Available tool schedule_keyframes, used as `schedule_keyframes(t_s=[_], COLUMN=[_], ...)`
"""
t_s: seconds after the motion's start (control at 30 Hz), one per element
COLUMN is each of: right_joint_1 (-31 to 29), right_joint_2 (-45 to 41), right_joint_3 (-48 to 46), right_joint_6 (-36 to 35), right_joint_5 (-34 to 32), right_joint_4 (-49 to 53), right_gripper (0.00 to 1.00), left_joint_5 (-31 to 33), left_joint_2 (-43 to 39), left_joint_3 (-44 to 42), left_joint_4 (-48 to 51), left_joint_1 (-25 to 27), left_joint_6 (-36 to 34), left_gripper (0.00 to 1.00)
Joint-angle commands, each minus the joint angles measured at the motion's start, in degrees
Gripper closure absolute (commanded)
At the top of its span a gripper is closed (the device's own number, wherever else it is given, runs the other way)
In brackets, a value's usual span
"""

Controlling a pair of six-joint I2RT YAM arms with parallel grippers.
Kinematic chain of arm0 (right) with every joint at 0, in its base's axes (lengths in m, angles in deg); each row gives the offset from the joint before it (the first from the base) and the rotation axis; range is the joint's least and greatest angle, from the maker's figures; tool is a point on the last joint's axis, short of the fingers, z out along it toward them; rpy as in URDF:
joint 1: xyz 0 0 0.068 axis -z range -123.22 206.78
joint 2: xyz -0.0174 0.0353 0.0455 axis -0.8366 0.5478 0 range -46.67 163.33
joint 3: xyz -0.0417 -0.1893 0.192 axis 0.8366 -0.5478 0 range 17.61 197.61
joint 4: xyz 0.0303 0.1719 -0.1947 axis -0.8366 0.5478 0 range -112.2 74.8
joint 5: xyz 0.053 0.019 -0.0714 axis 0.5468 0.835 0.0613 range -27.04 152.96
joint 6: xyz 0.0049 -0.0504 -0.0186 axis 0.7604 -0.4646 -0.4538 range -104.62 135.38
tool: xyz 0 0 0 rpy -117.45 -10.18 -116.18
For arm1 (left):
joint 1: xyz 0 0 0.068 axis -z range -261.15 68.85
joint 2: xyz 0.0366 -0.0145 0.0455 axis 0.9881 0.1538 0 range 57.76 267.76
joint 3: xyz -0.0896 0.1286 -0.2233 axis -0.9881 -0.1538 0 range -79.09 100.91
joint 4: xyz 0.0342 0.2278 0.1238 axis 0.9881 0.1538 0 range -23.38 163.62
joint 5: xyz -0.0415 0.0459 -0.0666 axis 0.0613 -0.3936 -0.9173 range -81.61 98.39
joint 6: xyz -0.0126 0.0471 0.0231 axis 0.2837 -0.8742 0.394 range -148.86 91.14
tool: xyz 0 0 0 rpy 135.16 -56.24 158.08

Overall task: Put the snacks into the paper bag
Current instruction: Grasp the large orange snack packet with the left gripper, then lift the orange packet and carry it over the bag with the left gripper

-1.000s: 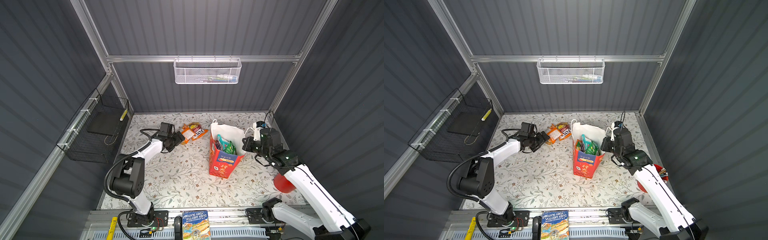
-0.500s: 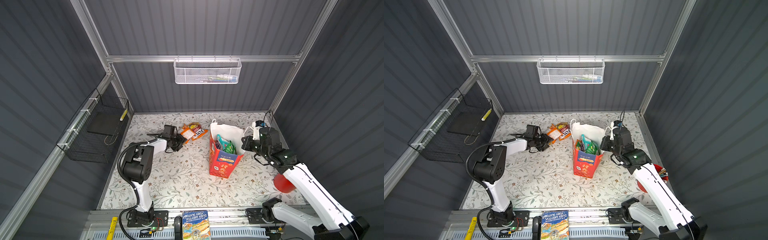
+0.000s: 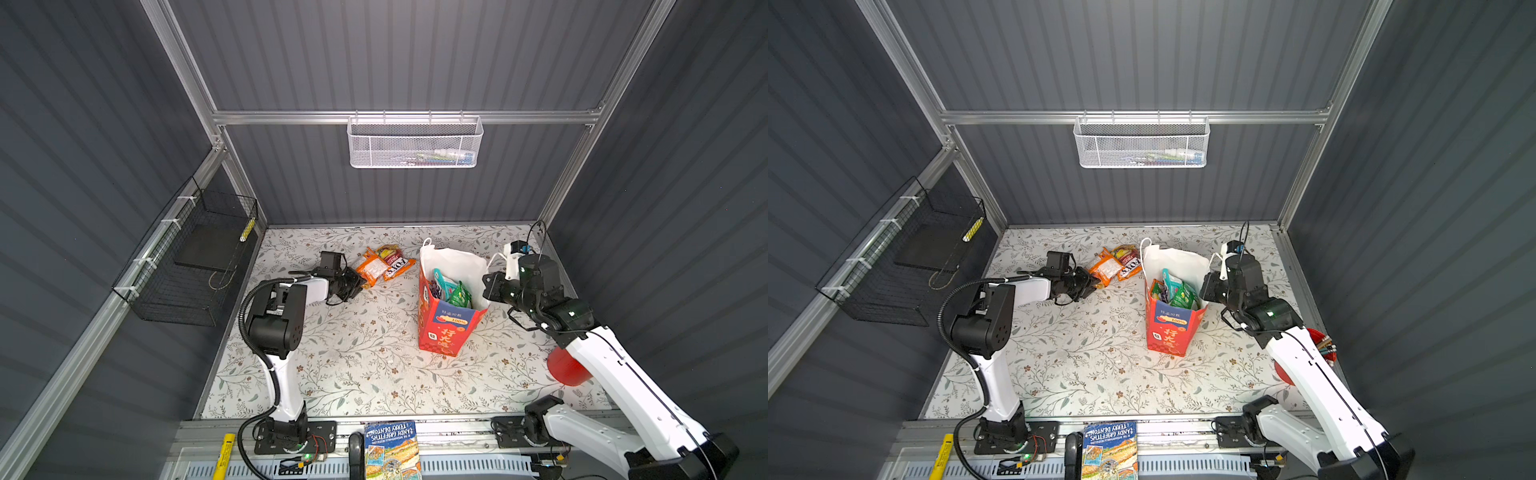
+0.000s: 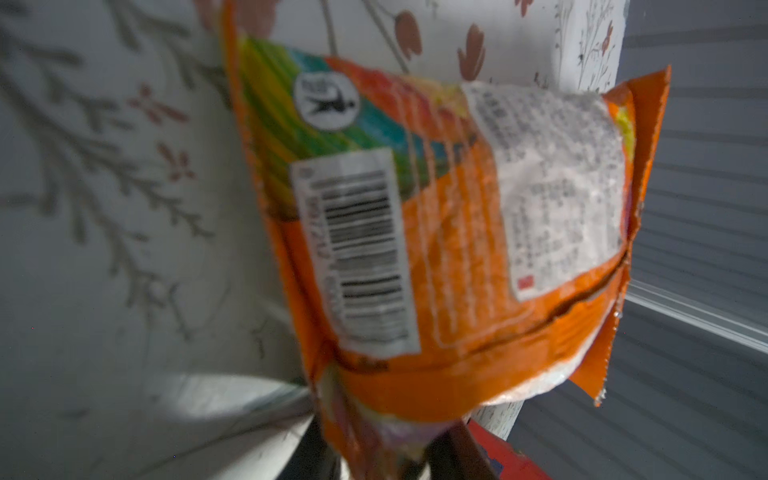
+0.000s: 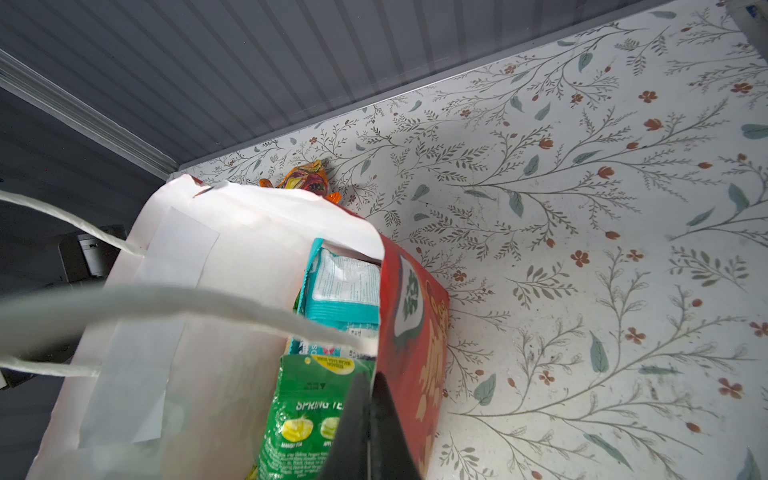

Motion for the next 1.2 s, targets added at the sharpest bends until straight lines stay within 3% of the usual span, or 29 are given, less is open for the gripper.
schedule_keyframes(t_s=[0.0,0.17,0.8,1.17], right_joint_1=[0.4,0.4,0.4,0.4], right_joint_2=[0.2,0.1,0.0,-0.2], right_joint_3=[0.2,0.2,0.2,0.1], right_joint_6=[-0.6,-0.7,-0.7,-0.5], right_joint_5=[-1.1,-1.1,-0.9,-0.3], right_joint_4=[-2.8,-2.7,-2.7,-2.9], right_gripper=[1.0,1.0,1.0,1.0], left_joint_5=[-1.5,-4.5,-2.4,0.7], left_joint_2=[1.8,0.0,-23.4,-35.3], left_joint_3=[0.6,-0.5,-5.9,-4.8], left_joint_4=[-0.4,-4.2,3.0,16.0], left_joint_1=[-0.4,-0.7,-0.7,-0.5], left_joint_6=[0.3,0.3,-6.5,-14.2], left_gripper=[0.76,1.0,1.0,1.0])
